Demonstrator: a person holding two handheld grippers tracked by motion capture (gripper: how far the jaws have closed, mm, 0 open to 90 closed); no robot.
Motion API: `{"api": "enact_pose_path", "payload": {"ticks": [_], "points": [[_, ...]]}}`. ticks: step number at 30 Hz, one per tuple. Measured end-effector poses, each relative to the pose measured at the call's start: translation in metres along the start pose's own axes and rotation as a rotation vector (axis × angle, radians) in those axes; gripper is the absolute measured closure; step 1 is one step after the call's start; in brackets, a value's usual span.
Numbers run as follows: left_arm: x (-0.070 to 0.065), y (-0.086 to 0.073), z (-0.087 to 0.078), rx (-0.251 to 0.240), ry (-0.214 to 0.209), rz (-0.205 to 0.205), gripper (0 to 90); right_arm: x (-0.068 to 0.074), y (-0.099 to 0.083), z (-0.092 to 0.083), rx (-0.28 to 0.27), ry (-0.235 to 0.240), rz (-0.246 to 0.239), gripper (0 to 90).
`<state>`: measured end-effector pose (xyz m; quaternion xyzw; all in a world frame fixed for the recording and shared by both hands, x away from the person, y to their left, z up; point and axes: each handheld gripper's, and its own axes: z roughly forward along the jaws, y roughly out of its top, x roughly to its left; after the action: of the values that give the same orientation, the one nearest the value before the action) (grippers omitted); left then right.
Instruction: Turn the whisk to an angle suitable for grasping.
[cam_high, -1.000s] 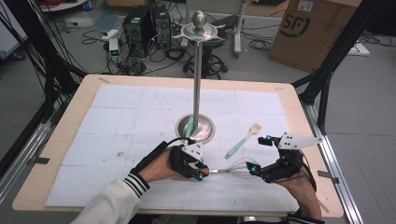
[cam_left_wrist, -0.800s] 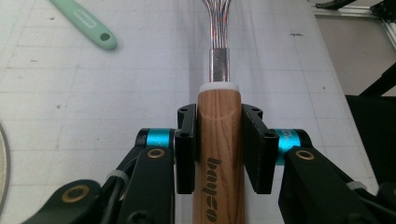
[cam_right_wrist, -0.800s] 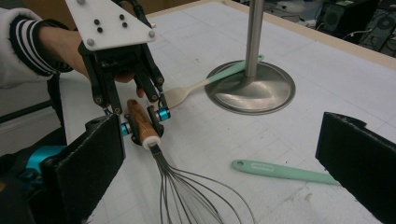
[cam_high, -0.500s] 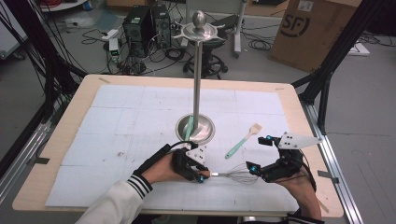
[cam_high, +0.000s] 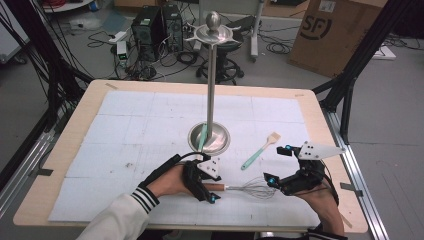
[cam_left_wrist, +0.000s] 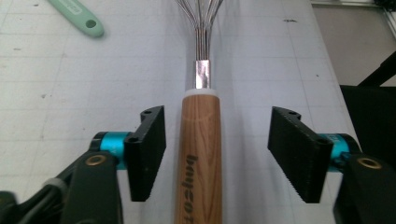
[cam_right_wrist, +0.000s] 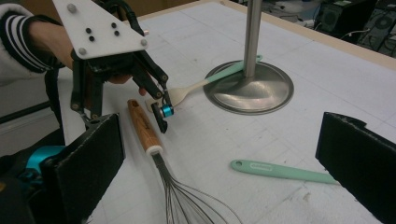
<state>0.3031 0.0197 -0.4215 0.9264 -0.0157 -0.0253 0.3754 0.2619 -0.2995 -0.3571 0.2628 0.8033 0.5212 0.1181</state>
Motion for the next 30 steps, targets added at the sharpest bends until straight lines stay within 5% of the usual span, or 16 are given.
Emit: {"api": "enact_pose_path", "payload": {"ticks": [4, 8, 17, 30], "points": [[-0.001, -0.003, -0.014, -0.020, 0.031, -0.023, 19.5, 0.000, 0.000, 0.000, 0.002, -0.002, 0.002, 0.2], [-0.002, -0.010, -0.031, 0.010, 0.091, -0.053, 4.7, -0.001, 0.000, 0.000, 0.002, -0.003, -0.001, 0.1], [-0.008, -0.033, -0.081, -0.046, 0.188, -0.104, 1.7, 0.000, 0.000, 0.000, -0.001, -0.002, 0.001, 0.2], [-0.020, -0.063, -0.142, -0.214, 0.303, -0.182, 1.7, 0.001, -0.001, 0.002, 0.007, -0.004, 0.006, 0.2]]}}
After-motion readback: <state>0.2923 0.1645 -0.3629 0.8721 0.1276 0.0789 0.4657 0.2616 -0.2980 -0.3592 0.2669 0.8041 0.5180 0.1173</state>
